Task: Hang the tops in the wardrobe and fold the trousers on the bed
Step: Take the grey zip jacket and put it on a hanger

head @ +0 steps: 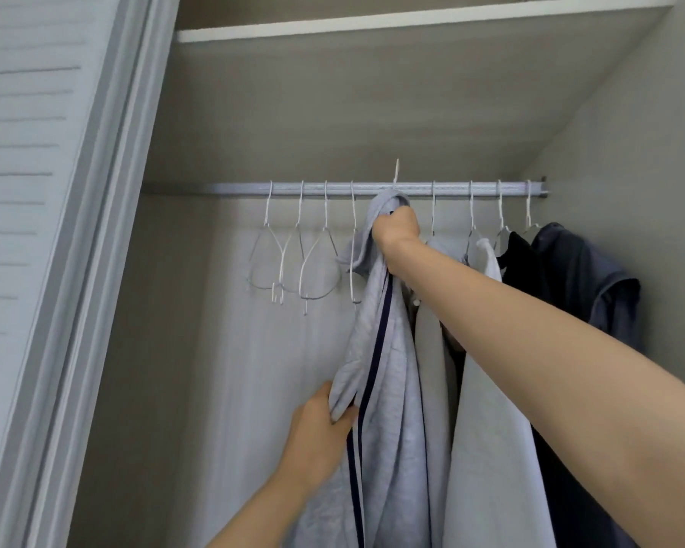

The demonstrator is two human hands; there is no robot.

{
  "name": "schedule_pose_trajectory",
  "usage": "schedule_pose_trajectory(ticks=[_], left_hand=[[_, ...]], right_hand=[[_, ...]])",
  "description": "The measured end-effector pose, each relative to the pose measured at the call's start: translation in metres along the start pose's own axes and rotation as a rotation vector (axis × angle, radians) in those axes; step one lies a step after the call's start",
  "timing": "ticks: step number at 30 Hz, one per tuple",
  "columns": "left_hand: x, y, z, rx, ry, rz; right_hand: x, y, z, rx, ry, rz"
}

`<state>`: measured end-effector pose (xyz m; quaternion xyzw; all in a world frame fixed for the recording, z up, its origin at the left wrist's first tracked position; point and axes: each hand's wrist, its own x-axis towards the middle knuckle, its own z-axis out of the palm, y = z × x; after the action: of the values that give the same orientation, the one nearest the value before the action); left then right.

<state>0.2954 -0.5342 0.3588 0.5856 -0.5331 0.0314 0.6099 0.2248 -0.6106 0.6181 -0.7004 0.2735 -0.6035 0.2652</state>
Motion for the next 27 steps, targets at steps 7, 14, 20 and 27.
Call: schedule_pose_trajectory(ticks=[7, 14, 20, 27], left_hand=[[-0.001, -0.014, 0.001, 0.045, -0.055, -0.024], [-0.02, -0.022, -0.001, 0.006, -0.135, -0.027], [-0.055, -0.022, -0.01, 0.151, -0.209, -0.081], [-0.11, -0.003, -0.027, 0.324, -0.098, -0.103]], right_hand=[[0.006, 0.025, 0.009, -0.1, -0.025, 0.038], [-0.015, 0.031, -0.004, -0.177, -0.139, -0.074], [-0.079, 0.049, -0.027, -0.322, -0.202, -0.285], [-0.154, 0.063, -0.067, -0.357, -0.388, -0.354]])
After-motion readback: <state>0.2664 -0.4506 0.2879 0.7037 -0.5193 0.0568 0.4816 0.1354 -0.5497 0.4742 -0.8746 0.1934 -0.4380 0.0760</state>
